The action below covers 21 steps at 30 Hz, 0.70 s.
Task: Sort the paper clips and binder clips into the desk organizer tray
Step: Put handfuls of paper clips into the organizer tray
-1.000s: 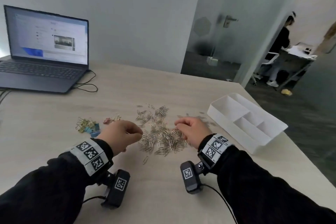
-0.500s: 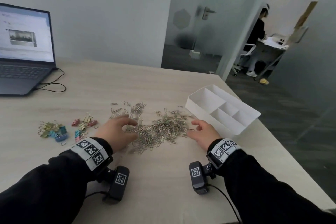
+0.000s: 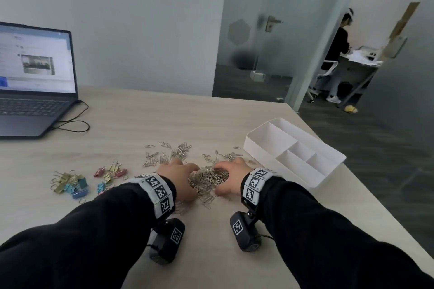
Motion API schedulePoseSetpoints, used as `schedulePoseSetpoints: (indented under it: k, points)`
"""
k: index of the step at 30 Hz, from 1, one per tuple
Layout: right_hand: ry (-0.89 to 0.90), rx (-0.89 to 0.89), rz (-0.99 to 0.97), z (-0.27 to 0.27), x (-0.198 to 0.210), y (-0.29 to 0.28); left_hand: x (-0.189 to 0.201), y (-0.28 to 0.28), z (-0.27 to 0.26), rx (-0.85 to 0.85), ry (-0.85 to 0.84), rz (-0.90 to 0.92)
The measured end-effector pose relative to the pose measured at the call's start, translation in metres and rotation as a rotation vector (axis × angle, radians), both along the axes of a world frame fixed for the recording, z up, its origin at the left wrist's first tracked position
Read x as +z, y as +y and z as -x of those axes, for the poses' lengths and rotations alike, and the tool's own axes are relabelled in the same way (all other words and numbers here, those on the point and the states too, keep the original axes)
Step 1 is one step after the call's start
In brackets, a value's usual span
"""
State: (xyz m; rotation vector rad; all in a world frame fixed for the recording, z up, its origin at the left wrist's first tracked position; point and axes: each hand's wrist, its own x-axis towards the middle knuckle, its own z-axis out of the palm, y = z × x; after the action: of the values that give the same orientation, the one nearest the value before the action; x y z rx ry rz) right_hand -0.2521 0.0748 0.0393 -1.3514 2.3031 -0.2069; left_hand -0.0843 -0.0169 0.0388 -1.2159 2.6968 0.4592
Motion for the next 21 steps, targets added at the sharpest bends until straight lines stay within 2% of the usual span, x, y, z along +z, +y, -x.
schedulePoseSetpoints:
  k: [4,7,14,21]
  points:
    - [0.002,0.02,0.049,0.004,-0.003,-0.003,0.003,-0.005,0.007,-0.026,0.033,-0.041]
    - [-0.128,-0.006,0.117,0.007,-0.006,0.001,0.004,-0.01,0.011,-0.037,0.048,-0.058]
    - [-0.256,-0.076,0.179,0.01,-0.015,0.003,0.002,-0.019,0.018,-0.048,0.1,-0.103]
    - [-0.505,-0.17,0.31,0.02,0.004,0.004,0.007,-0.027,0.014,-0.035,0.151,-0.139]
